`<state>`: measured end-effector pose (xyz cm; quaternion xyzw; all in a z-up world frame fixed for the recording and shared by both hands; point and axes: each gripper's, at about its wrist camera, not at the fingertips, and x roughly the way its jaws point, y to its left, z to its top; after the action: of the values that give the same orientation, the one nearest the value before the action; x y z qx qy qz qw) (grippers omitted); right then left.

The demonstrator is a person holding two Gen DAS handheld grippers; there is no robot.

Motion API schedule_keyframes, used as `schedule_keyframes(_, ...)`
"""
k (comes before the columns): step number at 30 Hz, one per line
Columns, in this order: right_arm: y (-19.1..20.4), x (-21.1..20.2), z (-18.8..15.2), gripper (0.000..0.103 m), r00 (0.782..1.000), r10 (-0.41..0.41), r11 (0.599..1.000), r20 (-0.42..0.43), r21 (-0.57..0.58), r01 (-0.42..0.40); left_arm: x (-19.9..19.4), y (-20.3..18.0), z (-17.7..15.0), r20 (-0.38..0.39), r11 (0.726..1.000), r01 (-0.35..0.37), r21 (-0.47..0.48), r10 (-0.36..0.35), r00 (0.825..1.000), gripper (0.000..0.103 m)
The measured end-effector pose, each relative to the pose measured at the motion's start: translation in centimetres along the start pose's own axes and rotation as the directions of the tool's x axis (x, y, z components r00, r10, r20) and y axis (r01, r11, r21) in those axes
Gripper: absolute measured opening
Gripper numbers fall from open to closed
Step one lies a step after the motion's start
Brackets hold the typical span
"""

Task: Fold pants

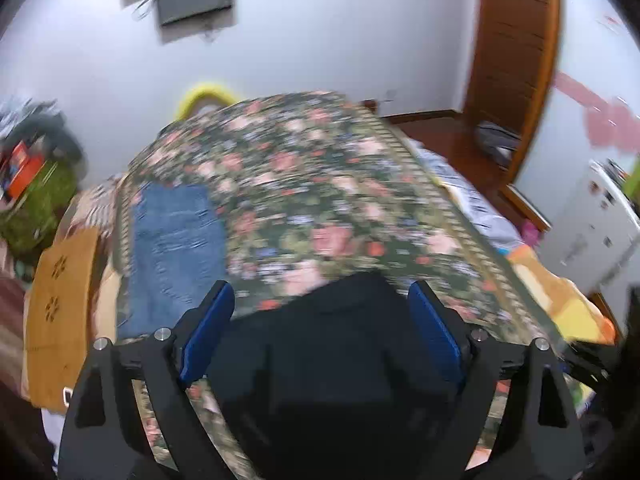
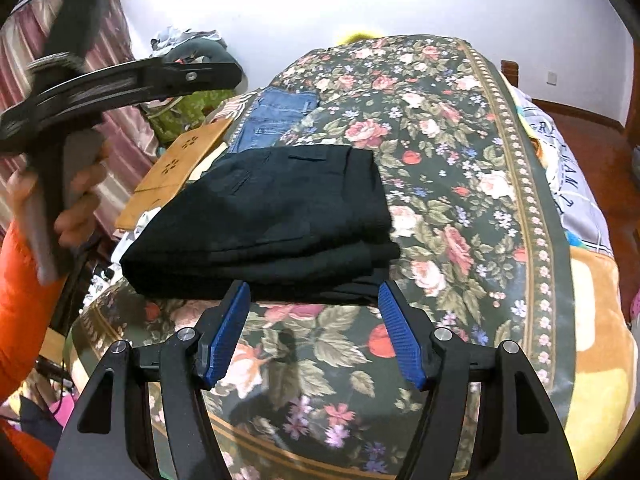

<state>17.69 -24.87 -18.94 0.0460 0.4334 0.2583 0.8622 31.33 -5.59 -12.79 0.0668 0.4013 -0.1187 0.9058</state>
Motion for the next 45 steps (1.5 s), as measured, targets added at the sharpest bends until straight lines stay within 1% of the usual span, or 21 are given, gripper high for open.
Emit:
schedule_keyframes(3,0.5,0.8,-0.1,0.063,1.0,0.009,1.0,-0.018,0.002,-0.009,2.6,3.4,0.4,-0.038,0.997,-0.058,-0.048,0.056,0.998,0.091)
schedule_keyframes(6,0.9,1.5,-0.2,0.063,0.999,0.021,1.0,-0.035,0.01,-0.02,6.9,6.9,0.3,-0.133,0.99,-0.113,-0.081,0.102,0.986,0.091)
schedule_keyframes(8,1.0,1.8,-0.3,0.063,0.999,0.022,1.0,-0.046,0.014,-0.021,9.3,8.2,-0.5,-0.197,0.986,-0.156,-0.065,0.141,0.97,0.091)
schedule_keyframes(9,1.0,1.9,-0.3,0.063,0.999,0.021,1.0,-0.049,0.015,-0.02,10.9,8.8,-1.1,-0.237,0.981,-0.189,-0.046,0.173,0.956,0.091)
schedule_keyframes(10,1.0,2.1,-0.3,0.063,0.998,0.019,1.0,-0.052,0.016,-0.019,11.9,9.2,-1.5,-0.262,0.979,-0.203,-0.032,0.188,0.947,0.091)
schedule_keyframes(11,1.0,2.1,-0.3,0.063,0.998,0.017,1.0,-0.054,0.018,-0.016,13.4,9.7,-2.4,-0.307,0.977,-0.212,-0.009,0.199,0.931,0.091)
schedule_keyframes(12,0.9,2.2,-0.2,0.063,0.998,0.011,1.0,-0.056,0.019,-0.01,14.5,10.1,-3.3,-0.348,0.979,-0.204,0.005,0.193,0.918,0.091)
schedule_keyframes(13,0.8,2.2,-0.2,0.063,0.998,0.005,1.0,-0.057,0.019,-0.004,15.1,10.5,-3.9,-0.37,0.982,-0.191,0.006,0.179,0.912,0.092)
schedule_keyframes(14,0.8,2.2,-0.1,0.063,0.998,0.001,1.0,-0.057,0.02,0.0,15.4,10.9,-4.9,-0.384,0.986,-0.168,-0.006,0.153,0.911,0.092)
schedule_keyframes(17,0.5,2.0,0.1,0.063,0.998,-0.014,1.0,-0.054,0.023,0.015,14.6,12.3,-6.9,-0.383,0.991,-0.117,-0.069,0.082,0.92,0.092)
schedule_keyframes(21,0.2,1.6,0.2,0.063,0.998,-0.036,0.999,-0.048,0.019,0.037,11.2,12.7,-9.1,-0.356,0.993,-0.096,-0.072,0.064,0.932,0.092)
schedule_keyframes(25,0.3,0.8,0.3,0.063,0.999,-0.043,0.999,-0.026,0.015,0.044,7.4,13.1,-10.8,-0.343,0.991,-0.071,-0.111,0.029,0.939,0.092)
schedule_keyframes(32,1.3,-1.0,0.5,0.063,0.999,-0.038,0.999,0.028,0.001,0.038,1.6,10.8,-14.0,-0.32,0.994,-0.039,-0.101,0.004,0.947,0.092)
schedule_keyframes(35,1.8,-1.4,0.5,0.063,0.999,-0.03,1.0,0.042,-0.007,0.03,-0.4,9.6,-15.4,-0.299,0.99,-0.013,-0.138,-0.029,0.954,0.092)
schedule_keyframes(36,2.0,-1.4,0.5,0.063,0.999,-0.025,1.0,0.044,-0.011,0.025,-0.8,9.4,-15.7,-0.289,0.987,-0.004,-0.161,-0.044,0.956,0.087)
schedule_keyframes(37,2.1,-1.4,0.4,0.063,0.999,-0.022,1.0,0.044,-0.014,0.023,-1.6,9.0,-16.1,-0.276,0.982,0.019,-0.19,-0.072,0.959,0.076)
schedule_keyframes(38,2.1,-1.3,0.4,0.063,0.999,-0.021,1.0,0.046,-0.015,0.021,-2.1,8.6,-16.1,-0.267,0.981,0.028,-0.19,-0.079,0.961,0.07)
schedule_keyframes(39,2.3,-1.2,0.3,0.063,0.999,-0.019,1.0,0.049,-0.021,0.02,-2.6,8.1,-15.9,-0.253,0.983,0.022,-0.182,-0.068,0.965,0.063)
schedule_keyframes(41,2.4,-0.9,0.1,0.063,0.998,-0.012,1.0,0.056,-0.027,0.013,-3.8,7.3,-15.4,-0.214,0.987,-0.012,-0.162,-0.023,0.977,0.061)
schedule_keyframes(43,2.3,-0.3,-0.1,0.063,0.999,-0.015,1.0,0.045,-0.019,0.016,-4.5,6.9,-15.2,-0.178,0.987,-0.001,-0.164,-0.029,0.984,0.057)
schedule_keyframes(45,2.1,0.5,-0.5,0.055,0.999,-0.019,1.0,0.026,-0.018,0.019,-4.4,6.5,-15.4,-0.171,0.988,-0.009,-0.155,-0.017,0.985,0.053)
